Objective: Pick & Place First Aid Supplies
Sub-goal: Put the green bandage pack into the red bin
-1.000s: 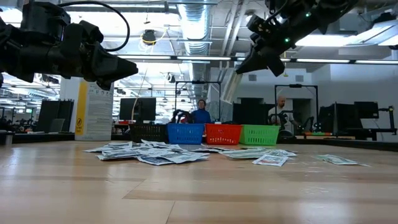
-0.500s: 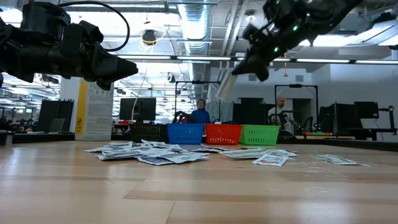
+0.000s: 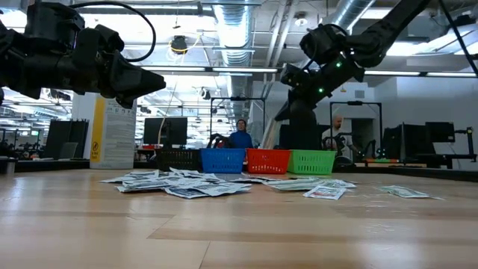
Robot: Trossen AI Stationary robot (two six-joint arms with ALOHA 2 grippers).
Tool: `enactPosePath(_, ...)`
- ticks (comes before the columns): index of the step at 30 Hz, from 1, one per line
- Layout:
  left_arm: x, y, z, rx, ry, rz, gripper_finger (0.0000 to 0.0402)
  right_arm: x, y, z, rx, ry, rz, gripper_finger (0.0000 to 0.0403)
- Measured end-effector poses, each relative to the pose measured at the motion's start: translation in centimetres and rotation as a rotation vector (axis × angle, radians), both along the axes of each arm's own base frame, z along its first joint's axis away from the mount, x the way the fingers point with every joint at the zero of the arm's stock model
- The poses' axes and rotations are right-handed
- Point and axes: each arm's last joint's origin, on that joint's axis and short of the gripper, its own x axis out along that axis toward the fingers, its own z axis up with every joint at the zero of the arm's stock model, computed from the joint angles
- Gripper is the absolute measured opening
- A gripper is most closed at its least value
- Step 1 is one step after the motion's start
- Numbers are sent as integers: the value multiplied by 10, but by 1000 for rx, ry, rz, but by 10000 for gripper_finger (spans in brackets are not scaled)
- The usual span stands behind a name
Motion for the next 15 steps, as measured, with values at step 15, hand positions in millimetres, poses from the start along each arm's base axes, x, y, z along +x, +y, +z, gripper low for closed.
enactPosePath(15,0,0,0,1,0,0,93,6,16,-3,18,34,53,0)
